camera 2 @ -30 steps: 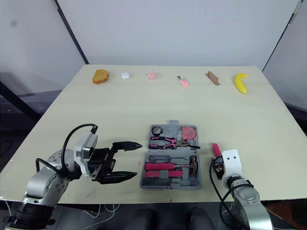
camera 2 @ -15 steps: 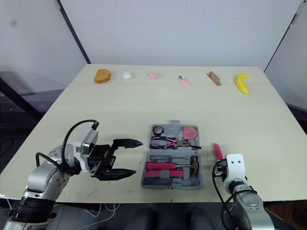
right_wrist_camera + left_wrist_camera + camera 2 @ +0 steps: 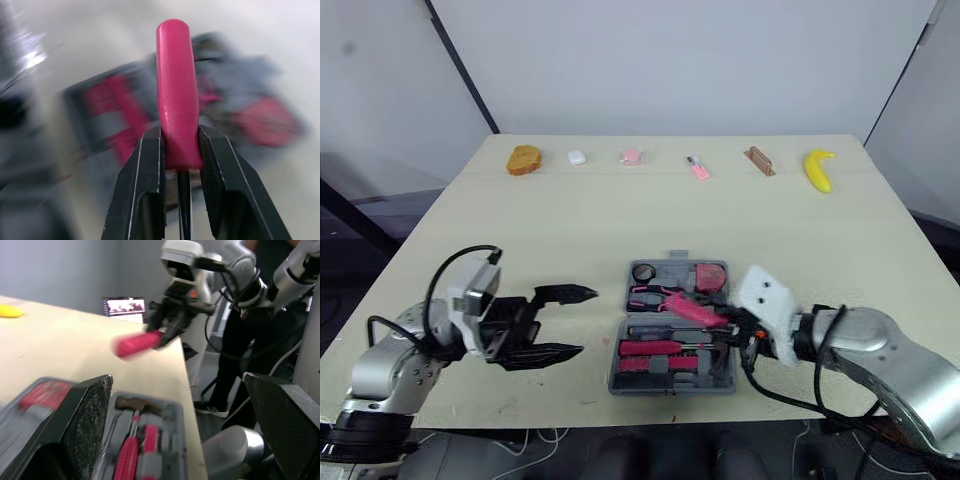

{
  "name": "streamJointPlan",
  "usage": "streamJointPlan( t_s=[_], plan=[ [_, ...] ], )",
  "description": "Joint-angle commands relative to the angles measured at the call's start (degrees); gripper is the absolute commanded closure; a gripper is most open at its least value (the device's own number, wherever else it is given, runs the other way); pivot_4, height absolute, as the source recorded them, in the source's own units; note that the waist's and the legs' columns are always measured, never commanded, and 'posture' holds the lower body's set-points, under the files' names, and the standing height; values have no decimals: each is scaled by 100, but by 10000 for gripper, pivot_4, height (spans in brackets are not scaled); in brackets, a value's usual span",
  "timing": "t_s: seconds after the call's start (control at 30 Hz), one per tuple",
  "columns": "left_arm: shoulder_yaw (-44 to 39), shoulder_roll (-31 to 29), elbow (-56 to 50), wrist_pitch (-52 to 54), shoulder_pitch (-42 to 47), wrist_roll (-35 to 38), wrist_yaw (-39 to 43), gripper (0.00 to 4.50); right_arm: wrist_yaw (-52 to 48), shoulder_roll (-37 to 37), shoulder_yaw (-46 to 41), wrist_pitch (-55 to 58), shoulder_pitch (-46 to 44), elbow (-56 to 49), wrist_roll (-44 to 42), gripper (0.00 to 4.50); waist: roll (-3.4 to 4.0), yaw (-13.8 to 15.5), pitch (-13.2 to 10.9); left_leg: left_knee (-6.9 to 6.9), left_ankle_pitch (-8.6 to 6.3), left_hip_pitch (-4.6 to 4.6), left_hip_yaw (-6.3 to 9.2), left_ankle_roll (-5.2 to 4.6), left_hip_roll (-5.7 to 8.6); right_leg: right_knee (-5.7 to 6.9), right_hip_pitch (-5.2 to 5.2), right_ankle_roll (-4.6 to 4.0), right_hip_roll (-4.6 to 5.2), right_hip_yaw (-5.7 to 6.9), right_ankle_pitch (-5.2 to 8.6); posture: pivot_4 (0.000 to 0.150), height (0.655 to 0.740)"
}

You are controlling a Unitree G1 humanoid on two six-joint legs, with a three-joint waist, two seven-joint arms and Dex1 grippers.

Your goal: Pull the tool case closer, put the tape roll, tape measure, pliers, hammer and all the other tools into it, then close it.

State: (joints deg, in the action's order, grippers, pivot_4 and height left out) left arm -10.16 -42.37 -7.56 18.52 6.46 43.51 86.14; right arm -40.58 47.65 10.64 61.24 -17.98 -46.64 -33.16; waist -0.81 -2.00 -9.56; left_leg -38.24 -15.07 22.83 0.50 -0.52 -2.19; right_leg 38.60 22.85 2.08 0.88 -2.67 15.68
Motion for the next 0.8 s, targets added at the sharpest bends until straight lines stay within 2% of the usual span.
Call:
streamJointPlan(
  t_s=[0.03, 0.2, 0.37, 0.5, 0.8],
  plan=[
    [-378, -316, 34, -106, -301, 155, 505, 0, -275, -65, 1113, 142, -793, 288, 273, 40843, -7, -7, -5, 0, 0, 1, 0, 0, -3, -1, 0, 0, 3, 1, 0, 1500, 7400],
    [-434, -908, 260, -455, -789, 248, 636, 0, -557, -260, 2263, 147, -1720, 813, 700, 40843, -14, -11, -16, 0, 0, 3, -2, 0, -6, -5, 4, 1, 15, 2, 0, 1500, 7400],
    [-341, -1424, 441, -894, -1130, 443, 636, 0, -685, -590, 2887, 299, -2300, 1110, 924, 40843, -18, -6, -20, 0, 0, 17, -4, 0, -7, 0, 23, 1, 24, 6, -1, 1500, 7400],
    [-264, -1804, 502, -1188, -1376, 556, 636, 0, -679, -810, 3383, 204, -2412, 1288, 1217, 40843, -18, -17, -21, 4, 0, 18, -6, 0, -7, 1, 28, 0, 27, 7, -1, 1500, 7400],
    [-189, -2046, 555, -1322, -1454, 682, 636, 0, -638, -1142, 3804, 121, -2377, 1646, 1646, 40843, -18, -24, -22, 4, 0, 25, -11, 0, -5, 12, 40, 0, 26, 7, -1, 1500, 7400]
  ],
)
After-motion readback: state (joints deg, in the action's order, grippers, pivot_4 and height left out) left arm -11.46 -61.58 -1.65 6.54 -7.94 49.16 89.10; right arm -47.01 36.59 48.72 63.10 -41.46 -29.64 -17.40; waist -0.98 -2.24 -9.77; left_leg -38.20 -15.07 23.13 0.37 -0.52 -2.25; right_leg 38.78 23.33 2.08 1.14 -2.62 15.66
